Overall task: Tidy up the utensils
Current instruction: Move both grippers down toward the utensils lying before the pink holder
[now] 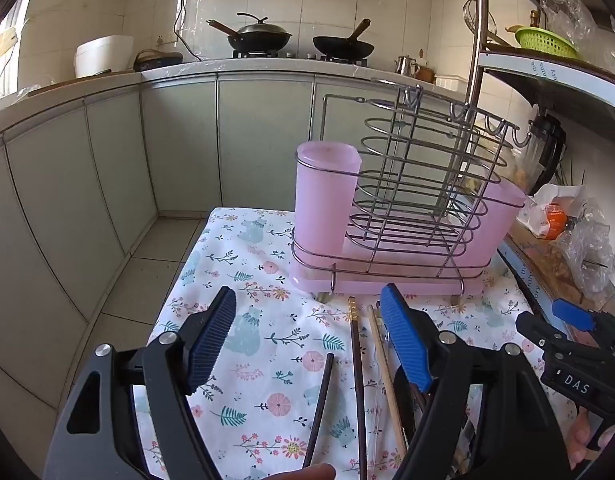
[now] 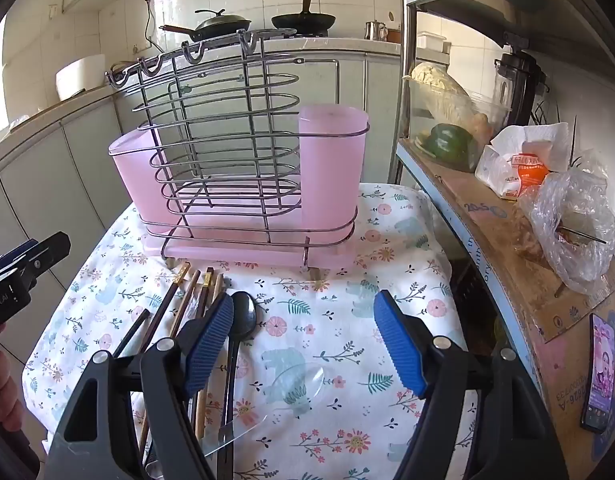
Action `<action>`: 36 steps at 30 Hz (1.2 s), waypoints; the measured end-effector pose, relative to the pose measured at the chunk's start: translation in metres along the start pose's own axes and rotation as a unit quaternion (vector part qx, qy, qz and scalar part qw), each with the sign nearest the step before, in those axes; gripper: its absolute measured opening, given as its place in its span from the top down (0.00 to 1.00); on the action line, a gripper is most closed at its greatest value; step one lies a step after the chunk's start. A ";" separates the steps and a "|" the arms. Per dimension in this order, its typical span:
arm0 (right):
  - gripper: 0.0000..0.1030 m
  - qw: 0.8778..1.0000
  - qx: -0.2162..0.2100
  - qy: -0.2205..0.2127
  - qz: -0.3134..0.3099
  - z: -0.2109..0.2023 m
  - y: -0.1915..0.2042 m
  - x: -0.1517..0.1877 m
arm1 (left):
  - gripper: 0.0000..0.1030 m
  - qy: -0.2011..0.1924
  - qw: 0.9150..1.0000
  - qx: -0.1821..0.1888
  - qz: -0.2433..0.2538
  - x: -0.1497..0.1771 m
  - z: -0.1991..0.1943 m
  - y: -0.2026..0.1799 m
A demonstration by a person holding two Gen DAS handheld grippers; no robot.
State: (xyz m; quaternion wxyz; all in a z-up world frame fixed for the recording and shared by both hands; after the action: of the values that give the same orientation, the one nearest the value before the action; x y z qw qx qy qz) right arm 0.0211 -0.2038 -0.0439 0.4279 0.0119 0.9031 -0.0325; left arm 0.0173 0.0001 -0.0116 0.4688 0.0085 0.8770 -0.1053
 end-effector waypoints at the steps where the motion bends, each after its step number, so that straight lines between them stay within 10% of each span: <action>1: 0.31 1.000 0.000 0.000 0.000 0.000 0.000 0.000 | 0.27 0.000 1.000 0.000 0.000 0.000 0.000 0.000; 36: 0.31 1.000 0.006 0.020 -0.008 0.004 0.001 0.002 | 0.27 0.028 1.000 0.008 0.008 0.008 0.008 0.005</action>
State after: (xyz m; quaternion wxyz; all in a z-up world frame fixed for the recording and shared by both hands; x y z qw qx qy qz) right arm 0.0229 -0.2028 -0.0486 0.4096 0.0077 0.9113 -0.0416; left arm 0.0200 0.0025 -0.0238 0.4448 0.0219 0.8889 -0.1079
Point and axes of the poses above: each gripper's, at about its wrist camera, not at the fingertips, and z roughly the way its jaws point, y to its left, x to its underside, the point moved 2 cm from there along z, roughly the way its jaws point, and after that the axes turned 11 degrees about x, right-handed, at the moved point
